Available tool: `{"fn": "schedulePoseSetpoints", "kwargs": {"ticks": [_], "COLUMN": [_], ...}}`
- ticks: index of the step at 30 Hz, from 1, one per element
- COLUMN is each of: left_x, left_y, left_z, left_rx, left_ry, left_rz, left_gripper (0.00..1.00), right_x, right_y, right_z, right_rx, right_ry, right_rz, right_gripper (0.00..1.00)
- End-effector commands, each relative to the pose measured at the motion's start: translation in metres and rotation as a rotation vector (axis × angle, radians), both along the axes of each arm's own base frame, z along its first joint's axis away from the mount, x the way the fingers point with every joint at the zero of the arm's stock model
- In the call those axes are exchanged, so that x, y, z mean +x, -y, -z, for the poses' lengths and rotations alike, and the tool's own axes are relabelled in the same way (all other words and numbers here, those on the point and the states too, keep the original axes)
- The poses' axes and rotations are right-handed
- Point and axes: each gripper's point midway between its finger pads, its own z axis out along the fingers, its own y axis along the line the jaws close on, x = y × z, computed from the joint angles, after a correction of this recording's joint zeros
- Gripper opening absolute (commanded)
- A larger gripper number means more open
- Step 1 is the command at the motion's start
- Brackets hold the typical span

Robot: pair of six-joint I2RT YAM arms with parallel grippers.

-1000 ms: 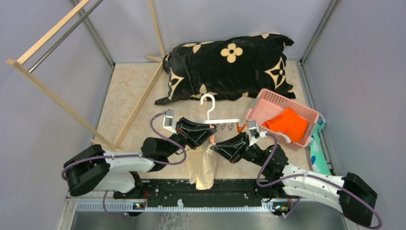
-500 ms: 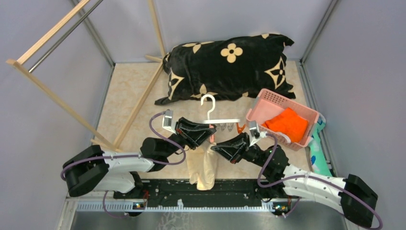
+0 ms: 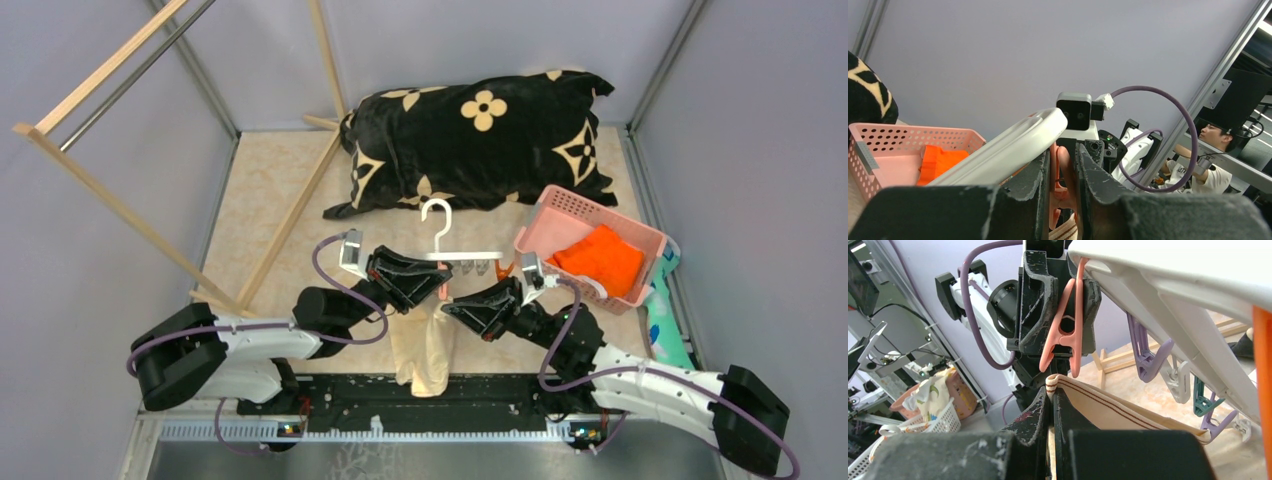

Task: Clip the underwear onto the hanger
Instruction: Clamp the underwear onto the hanger.

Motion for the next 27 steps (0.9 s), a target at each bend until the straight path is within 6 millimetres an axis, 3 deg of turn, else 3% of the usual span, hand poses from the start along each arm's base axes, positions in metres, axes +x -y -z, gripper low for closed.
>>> {"fn": "schedulePoseSetpoints", "kwargs": {"ticks": [1, 27], "left_x": [-0.028, -0.026], "left_y": [-0.038, -0.028], "left_z": [-0.071, -0.057], "left_rx": [-0.275, -0.236], "left_ry": [0.174, 0.150], "left_rz": [0.032, 0.056], "left_gripper": [0.00, 0.00], "right_x": [0.000, -0.005], "right_y": [0.003, 0.009], "right_z": [-0.026, -0.048], "right_rx": [0.061, 0.123], "right_ry": [0.044, 0.089], "right_rz": [0.008, 0.002], "right_gripper": [0.00, 0.00]}}
